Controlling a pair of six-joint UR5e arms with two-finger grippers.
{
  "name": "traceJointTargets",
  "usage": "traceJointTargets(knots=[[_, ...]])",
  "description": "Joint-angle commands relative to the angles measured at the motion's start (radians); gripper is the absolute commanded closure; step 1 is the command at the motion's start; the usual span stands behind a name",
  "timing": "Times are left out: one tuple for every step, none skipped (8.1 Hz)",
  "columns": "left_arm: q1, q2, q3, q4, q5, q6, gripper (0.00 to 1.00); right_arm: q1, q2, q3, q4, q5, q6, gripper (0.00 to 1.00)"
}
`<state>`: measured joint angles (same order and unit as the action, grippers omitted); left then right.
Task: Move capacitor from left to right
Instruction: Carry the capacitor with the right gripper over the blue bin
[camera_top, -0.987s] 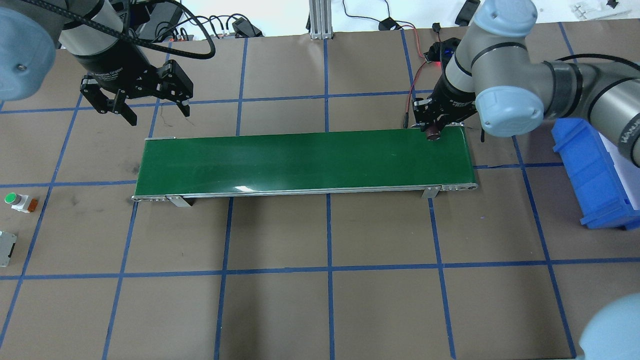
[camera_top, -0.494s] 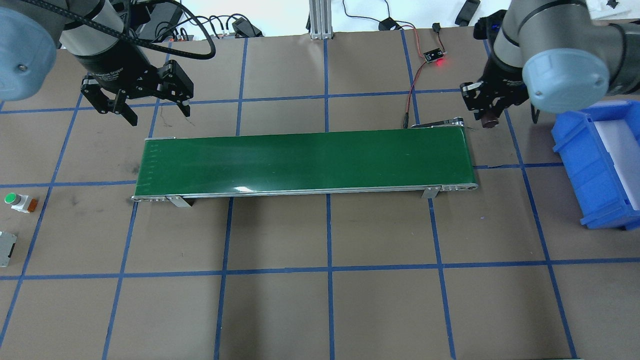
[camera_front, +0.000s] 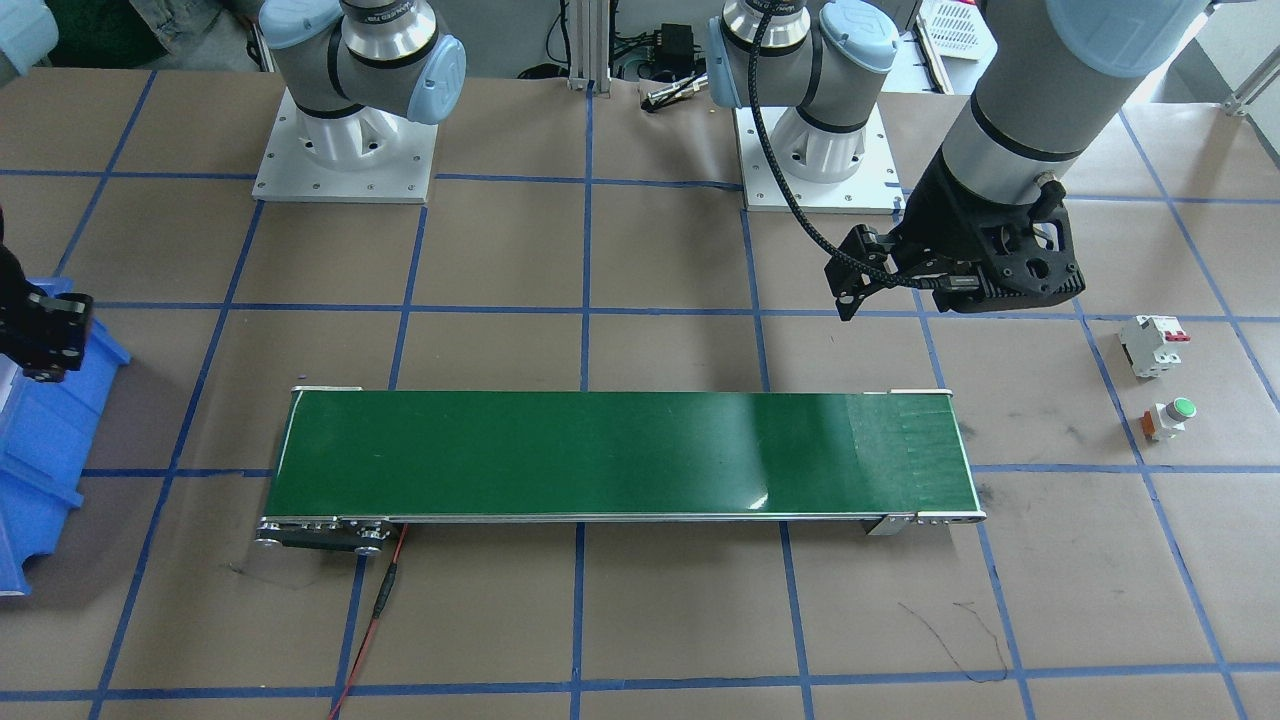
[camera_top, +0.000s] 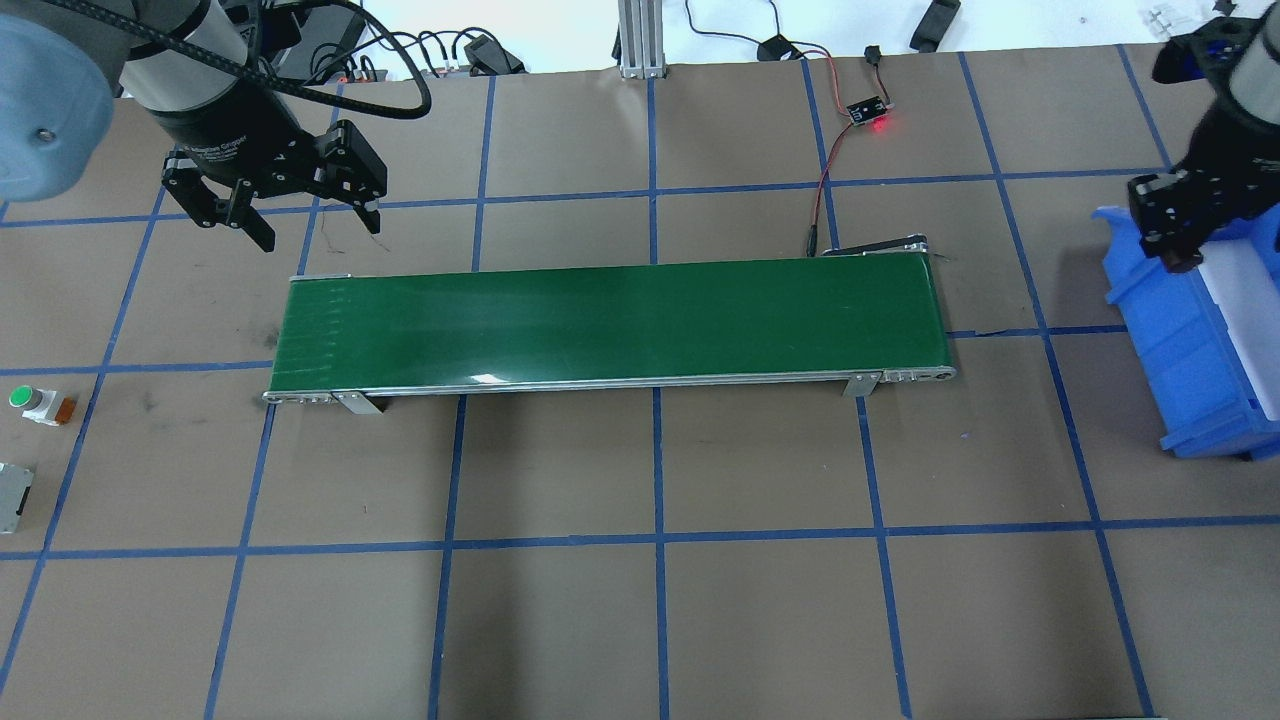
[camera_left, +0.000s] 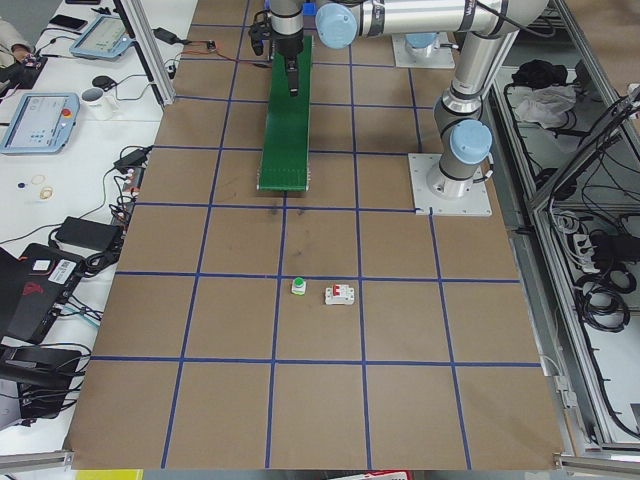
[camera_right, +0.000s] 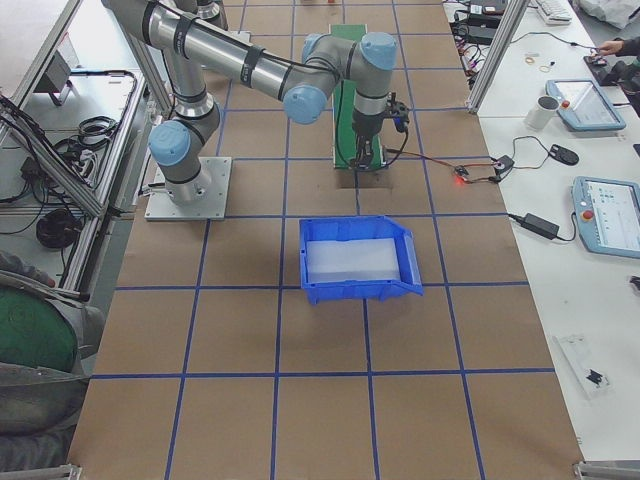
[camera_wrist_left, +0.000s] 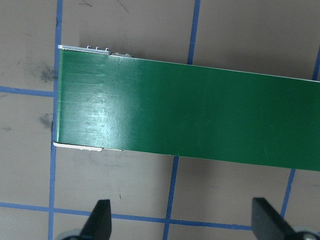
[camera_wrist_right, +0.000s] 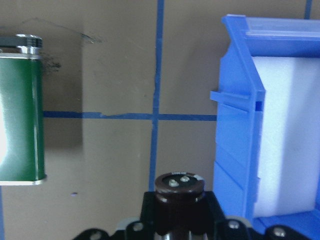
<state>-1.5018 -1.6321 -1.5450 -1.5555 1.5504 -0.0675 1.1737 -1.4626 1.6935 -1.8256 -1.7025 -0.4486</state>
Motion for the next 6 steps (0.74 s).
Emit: traceJointTargets(knots=[[0.000, 0.000, -0.001, 0.000, -0.001, 0.000, 0.00, -0.199, 0.007, 0.003, 0.005, -0.011, -0.235, 1.00], [0.000, 0.000, 0.000, 0.000, -0.001, 0.000, 0.00, -0.256, 0.017, 0.006, 0.006, -0.002, -0.290, 1.00], [0.000, 0.000, -0.001, 0.000, -0.001, 0.000, 0.00, -0.281, 0.062, 0.005, -0.006, 0.000, -0.321, 1.00], [0.000, 0.000, -0.001, 0.000, -0.001, 0.000, 0.00, -0.293, 0.103, 0.005, -0.050, 0.000, -0.323, 1.00], [0.000, 0.000, -0.001, 0.000, -0.001, 0.000, 0.00, -0.293, 0.129, 0.006, -0.090, 0.001, -0.323, 1.00], [0.000, 0.000, -0.001, 0.000, -0.001, 0.000, 0.00, -0.295, 0.171, 0.005, -0.127, 0.003, -0.323, 1.00]])
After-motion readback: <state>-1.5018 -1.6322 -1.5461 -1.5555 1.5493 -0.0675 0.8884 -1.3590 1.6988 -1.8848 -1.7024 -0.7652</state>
